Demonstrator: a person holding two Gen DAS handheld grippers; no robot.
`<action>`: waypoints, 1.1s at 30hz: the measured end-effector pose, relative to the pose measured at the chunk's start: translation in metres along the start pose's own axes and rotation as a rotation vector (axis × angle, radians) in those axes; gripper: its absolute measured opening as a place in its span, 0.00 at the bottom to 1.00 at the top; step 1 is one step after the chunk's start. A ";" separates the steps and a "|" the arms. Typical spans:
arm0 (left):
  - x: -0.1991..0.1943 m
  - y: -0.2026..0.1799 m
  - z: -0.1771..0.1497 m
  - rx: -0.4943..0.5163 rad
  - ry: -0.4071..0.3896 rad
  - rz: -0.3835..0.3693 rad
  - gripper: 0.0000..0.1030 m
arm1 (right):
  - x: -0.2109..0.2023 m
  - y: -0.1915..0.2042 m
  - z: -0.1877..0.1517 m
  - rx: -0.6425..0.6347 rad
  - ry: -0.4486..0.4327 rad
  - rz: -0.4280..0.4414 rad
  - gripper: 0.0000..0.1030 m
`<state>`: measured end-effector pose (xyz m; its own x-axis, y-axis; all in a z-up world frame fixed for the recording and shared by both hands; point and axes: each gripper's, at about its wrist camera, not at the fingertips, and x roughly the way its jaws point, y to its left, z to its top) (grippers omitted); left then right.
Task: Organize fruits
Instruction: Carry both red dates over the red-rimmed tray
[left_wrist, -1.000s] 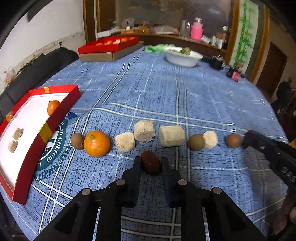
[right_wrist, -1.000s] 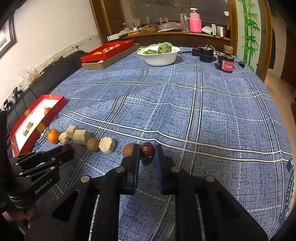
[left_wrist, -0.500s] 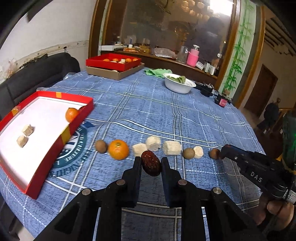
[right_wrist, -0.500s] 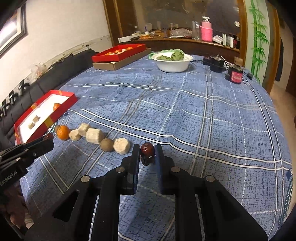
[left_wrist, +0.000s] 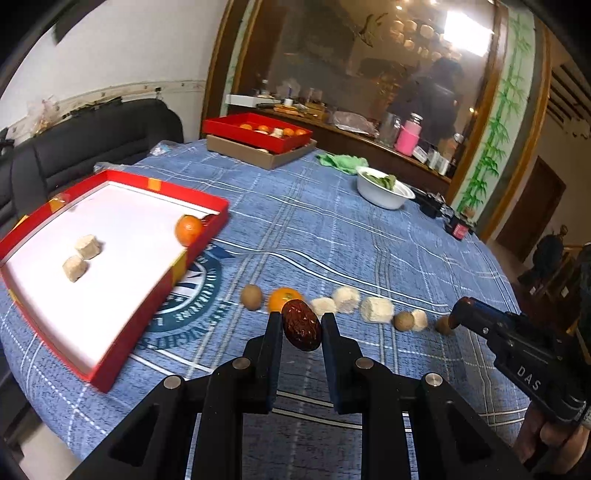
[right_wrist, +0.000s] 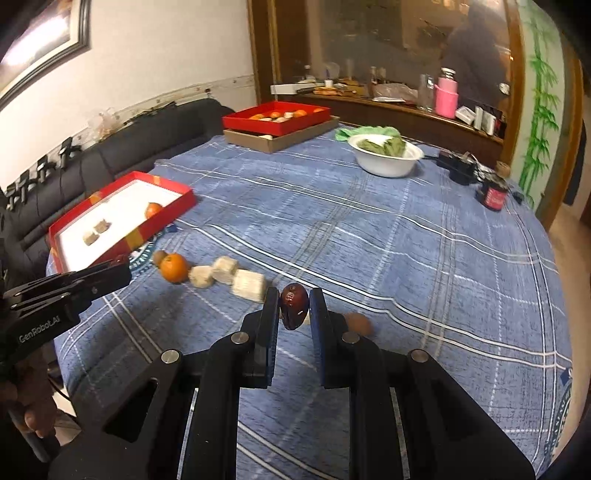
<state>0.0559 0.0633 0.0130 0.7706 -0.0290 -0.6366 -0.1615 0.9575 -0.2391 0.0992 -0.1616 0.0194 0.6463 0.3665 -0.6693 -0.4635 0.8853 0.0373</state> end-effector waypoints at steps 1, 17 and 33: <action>-0.001 0.004 0.001 -0.007 -0.004 0.008 0.19 | 0.001 0.004 0.001 -0.006 0.002 0.006 0.15; -0.028 0.094 0.023 -0.147 -0.096 0.200 0.19 | 0.045 0.117 0.041 -0.181 0.047 0.165 0.15; -0.032 0.166 0.056 -0.220 -0.128 0.346 0.19 | 0.084 0.200 0.094 -0.247 0.031 0.278 0.15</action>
<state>0.0391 0.2389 0.0344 0.7157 0.3325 -0.6142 -0.5410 0.8202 -0.1863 0.1182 0.0731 0.0402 0.4584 0.5710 -0.6810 -0.7532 0.6564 0.0434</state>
